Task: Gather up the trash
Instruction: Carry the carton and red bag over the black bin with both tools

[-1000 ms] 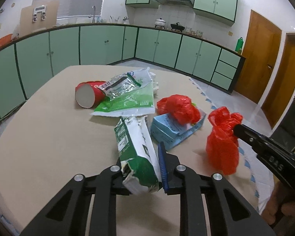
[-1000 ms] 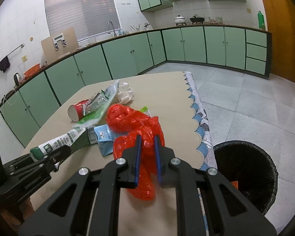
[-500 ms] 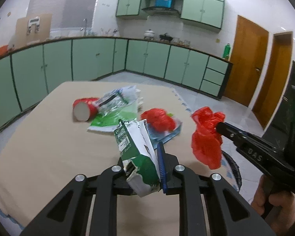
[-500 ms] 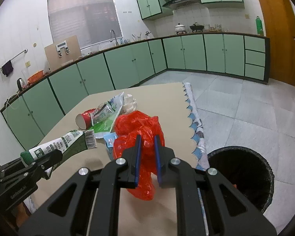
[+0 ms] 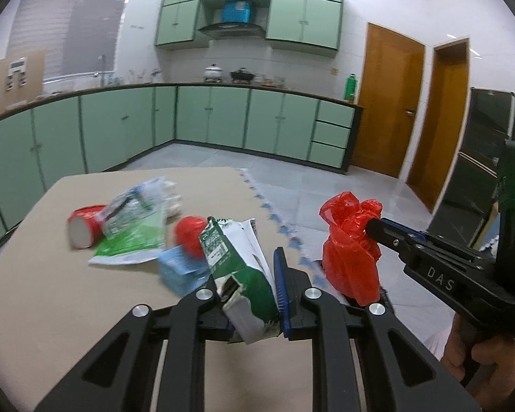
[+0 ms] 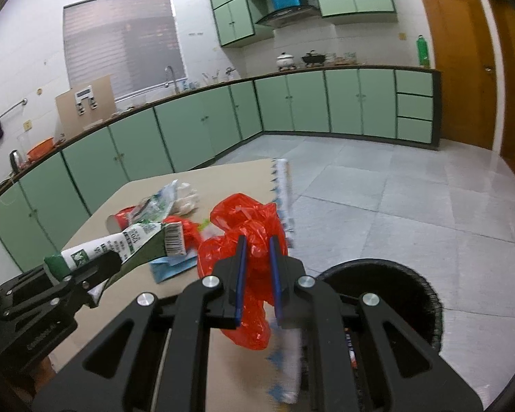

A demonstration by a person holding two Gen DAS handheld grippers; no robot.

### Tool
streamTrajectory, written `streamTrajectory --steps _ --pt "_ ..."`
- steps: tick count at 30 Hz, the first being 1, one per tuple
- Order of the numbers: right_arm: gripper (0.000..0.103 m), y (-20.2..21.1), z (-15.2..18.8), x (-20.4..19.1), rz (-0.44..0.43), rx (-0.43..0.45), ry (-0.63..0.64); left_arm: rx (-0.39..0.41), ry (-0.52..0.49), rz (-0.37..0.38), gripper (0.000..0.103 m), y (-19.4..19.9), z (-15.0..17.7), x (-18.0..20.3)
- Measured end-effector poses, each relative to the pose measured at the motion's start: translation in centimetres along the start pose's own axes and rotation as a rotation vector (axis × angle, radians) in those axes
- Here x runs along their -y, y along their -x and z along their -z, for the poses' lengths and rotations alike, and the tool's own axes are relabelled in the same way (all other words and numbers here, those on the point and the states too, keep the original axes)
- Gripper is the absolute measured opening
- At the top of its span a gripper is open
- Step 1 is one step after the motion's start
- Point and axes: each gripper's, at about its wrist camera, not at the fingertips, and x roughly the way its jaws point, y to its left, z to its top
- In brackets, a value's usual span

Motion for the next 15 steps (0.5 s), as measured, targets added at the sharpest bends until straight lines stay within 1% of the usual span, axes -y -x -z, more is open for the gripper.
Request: streamTrajectory --steps 6,10,15 --pt "0.012 1.4 -0.2 3.8 0.084 0.024 -0.034 0.004 -0.037 0.097 0.018 -2.6 -1.1 3.7" --pt "0.012 2.0 -0.3 6.4 0.135 0.036 -0.051 0.013 -0.062 0.142 0.018 -4.1 -1.8 6.0" --pt "0.012 1.8 -0.1 9.3 0.184 0.039 -0.074 -0.002 -0.083 0.190 0.018 -6.5 -2.5 8.3"
